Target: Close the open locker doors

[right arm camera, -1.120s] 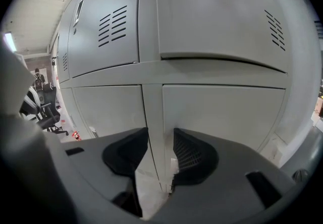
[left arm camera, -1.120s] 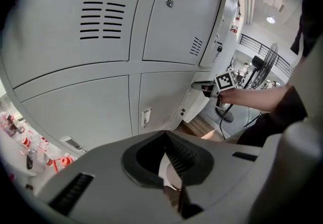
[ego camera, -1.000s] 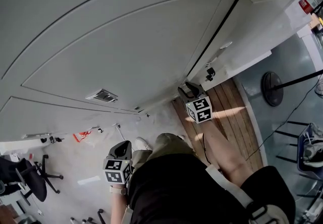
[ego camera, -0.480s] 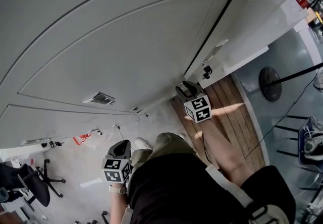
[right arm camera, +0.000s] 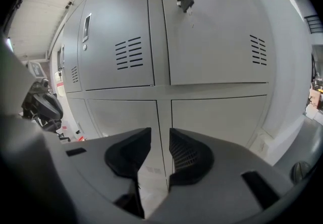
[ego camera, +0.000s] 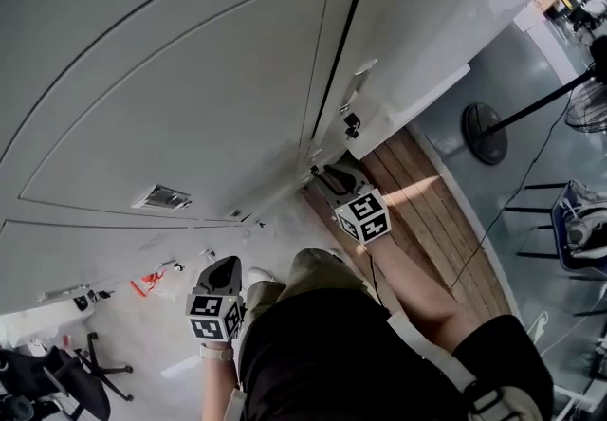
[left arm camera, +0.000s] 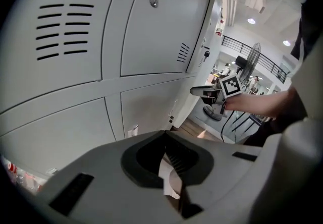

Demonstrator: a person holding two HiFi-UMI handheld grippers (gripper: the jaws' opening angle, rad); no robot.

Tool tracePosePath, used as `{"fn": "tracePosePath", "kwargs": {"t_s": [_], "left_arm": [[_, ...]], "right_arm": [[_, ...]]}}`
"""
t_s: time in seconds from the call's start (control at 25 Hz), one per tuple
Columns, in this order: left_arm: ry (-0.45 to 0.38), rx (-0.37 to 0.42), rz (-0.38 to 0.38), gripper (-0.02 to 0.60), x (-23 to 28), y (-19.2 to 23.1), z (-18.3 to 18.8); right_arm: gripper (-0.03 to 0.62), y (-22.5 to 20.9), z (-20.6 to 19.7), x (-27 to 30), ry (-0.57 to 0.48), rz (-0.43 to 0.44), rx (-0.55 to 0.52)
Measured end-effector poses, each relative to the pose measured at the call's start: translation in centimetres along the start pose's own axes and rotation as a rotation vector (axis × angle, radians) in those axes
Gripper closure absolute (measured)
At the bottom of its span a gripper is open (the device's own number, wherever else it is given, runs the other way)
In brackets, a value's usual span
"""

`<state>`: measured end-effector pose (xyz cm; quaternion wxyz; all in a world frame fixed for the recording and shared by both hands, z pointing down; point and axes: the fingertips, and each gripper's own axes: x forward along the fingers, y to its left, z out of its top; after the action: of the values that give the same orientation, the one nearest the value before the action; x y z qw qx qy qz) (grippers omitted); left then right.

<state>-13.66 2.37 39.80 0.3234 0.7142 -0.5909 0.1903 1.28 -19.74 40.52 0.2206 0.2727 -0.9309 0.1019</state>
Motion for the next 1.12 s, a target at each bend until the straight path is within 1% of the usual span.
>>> {"fn": "tracePosePath", "kwargs": {"t_s": [0.24, 0.48, 0.6, 0.88, 1.0, 1.12], "left_arm": [[-0.108, 0.071, -0.106, 0.572, 0.5, -2.9, 3.5], [-0.186, 0.155, -0.208, 0.572, 0.9, -5.8, 7.1], [-0.236, 0.185, -0.254, 0.572, 0.8, -7.2, 9.1], [-0.321, 0.267, -0.37, 0.572, -0.2, -10.8, 12.7], [-0.386, 0.283, -0.412, 0.572, -1.4, -12.1, 14.3], [-0.454, 0.312, -0.433, 0.572, -3.1, -13.2, 16.3]], "right_arm": [[0.485, 1.8, 1.1, -3.9, -0.038, 0.012, 0.008], [0.491, 3.8, 3.2, -8.4, -0.083, 0.009, 0.002], [0.498, 4.5, 4.4, -10.6, -0.106, -0.004, 0.006], [0.508, 6.0, 7.3, -15.3, -0.173, -0.035, 0.028], [0.508, 6.2, 8.9, -17.5, -0.215, -0.058, 0.024], [0.508, 6.5, 10.8, -19.7, -0.264, -0.088, 0.0]]}}
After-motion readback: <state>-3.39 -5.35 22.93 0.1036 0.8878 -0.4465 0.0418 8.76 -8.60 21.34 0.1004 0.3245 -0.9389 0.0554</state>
